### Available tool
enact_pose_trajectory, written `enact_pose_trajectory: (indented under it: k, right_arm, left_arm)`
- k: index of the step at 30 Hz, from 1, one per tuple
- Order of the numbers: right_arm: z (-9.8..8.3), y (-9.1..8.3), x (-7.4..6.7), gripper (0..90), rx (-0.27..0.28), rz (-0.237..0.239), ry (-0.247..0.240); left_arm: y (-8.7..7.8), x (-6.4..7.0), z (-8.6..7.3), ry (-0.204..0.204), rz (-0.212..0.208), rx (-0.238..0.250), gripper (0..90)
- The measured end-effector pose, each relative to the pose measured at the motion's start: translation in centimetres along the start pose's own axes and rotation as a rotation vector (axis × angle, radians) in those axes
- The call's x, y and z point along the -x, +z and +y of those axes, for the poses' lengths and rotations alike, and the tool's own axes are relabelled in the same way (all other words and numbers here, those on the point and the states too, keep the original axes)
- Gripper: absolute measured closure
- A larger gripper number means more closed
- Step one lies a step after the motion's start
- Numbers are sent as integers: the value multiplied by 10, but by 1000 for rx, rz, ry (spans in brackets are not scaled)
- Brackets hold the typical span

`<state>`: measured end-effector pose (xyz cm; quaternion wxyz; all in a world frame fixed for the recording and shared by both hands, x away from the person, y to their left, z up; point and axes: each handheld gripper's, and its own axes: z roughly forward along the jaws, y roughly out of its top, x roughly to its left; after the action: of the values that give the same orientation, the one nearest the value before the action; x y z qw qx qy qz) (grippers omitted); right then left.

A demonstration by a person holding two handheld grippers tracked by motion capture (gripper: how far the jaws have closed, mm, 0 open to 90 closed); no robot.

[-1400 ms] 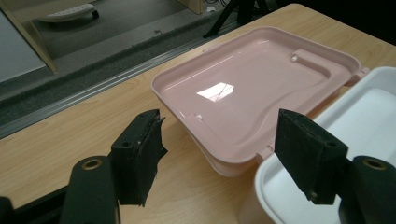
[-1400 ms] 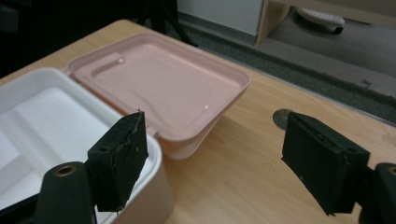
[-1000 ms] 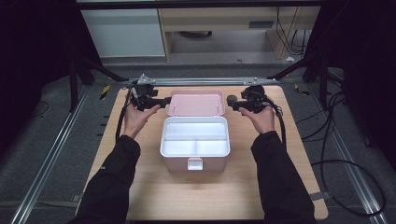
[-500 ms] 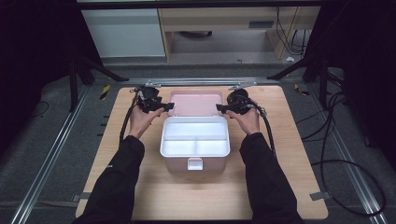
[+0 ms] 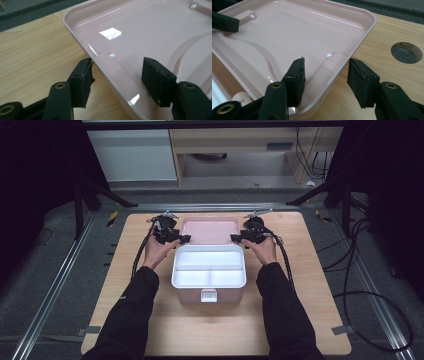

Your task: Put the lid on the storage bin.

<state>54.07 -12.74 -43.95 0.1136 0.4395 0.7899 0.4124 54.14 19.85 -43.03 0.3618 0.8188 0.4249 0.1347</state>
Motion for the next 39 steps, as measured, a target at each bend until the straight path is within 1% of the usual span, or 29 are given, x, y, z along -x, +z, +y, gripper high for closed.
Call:
enact_pose_trajectory:
  k: [2,5,7,8,10,11,13,14,17,24,26,27,28,31,33,39]
  right_arm:
    - [0,3,0,468,-2,-5,1]
    - [0,6,1,463,-1,2,22]
    - [0,6,1,467,1,4,23]
    - [0,5,1,474,3,2,18]
    - [1,3,1,486,10,-3,3]
    - [1,2,1,485,13,1,6]
    - [2,-2,1,490,26,8,5]
    - [2,-3,1,490,30,10,2]
    - [4,-9,-1,492,57,12,-6]
    - [11,-25,-8,486,126,8,-28]
    - [12,-29,-11,486,138,-2,-42]
    - [13,-32,-12,486,145,-5,-50]
    - [13,-33,-13,486,149,-5,-54]
    - [15,-39,-15,486,156,-5,-63]
    - [15,-43,-17,486,162,-10,-78]
    - [17,-54,-24,487,174,-20,-105]
  left_arm:
    - [0,0,0,-8,-3,0,415]
    - [1,-3,-1,-41,-26,3,427]
    - [0,-6,-2,-57,-28,11,468]
    - [-1,-7,-2,-70,-37,14,478]
    - [-2,-8,-1,-77,-44,22,480]
    - [-4,-7,-1,-82,-41,28,483]
    - [-7,-7,1,-78,-35,40,491]
    - [-9,-6,2,-78,-29,52,500]
    - [-17,-5,4,-80,-32,92,505]
    - [-37,3,10,-55,-22,152,517]
    - [-39,4,10,-49,-20,155,519]
    - [-43,6,11,-40,-20,163,520]
    - [-46,7,12,-29,-17,165,524]
    - [-52,9,13,-23,-17,174,542]
    - [-55,11,13,-17,-15,179,548]
    - [-66,18,14,10,-5,188,553]
